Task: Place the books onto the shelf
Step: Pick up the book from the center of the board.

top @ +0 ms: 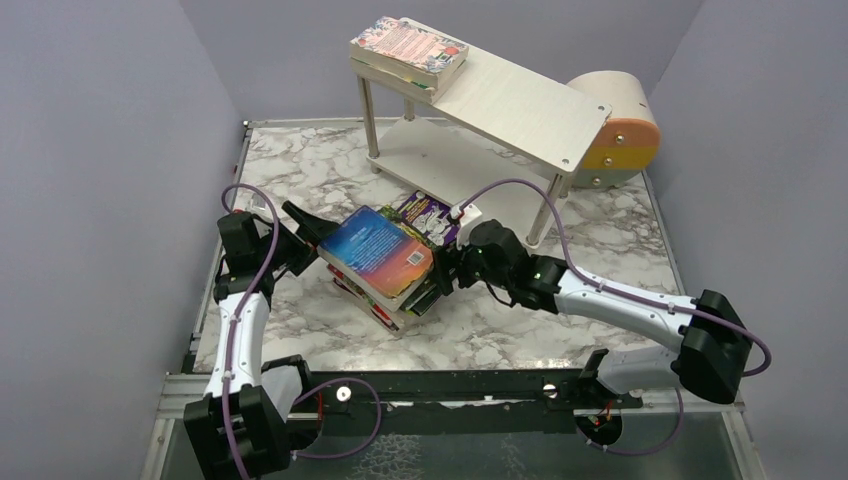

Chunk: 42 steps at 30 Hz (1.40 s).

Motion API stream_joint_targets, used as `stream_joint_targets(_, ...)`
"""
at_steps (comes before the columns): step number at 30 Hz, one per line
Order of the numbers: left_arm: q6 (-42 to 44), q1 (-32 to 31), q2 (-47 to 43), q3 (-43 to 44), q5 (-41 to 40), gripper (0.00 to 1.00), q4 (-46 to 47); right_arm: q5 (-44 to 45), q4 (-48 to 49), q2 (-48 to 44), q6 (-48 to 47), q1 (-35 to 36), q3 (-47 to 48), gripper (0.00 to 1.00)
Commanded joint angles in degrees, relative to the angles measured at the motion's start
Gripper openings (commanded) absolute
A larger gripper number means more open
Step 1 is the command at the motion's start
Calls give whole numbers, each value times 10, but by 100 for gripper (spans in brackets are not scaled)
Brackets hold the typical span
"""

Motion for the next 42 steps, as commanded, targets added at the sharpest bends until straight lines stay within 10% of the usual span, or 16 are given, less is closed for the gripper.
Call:
stream_joint_targets(1, -13, 8, -25, -27, 24, 92, 3, -18, 30, 12, -9, 4, 28, 76)
stream_joint_targets(27, -112, 10, -18, -92, 78, 85, 172, -34, 50, 48, -13, 6, 54, 76)
stream_joint_targets(42, -163, 10, -7, -121, 93, 52, 268, -40, 59, 71, -17, 9, 71, 76)
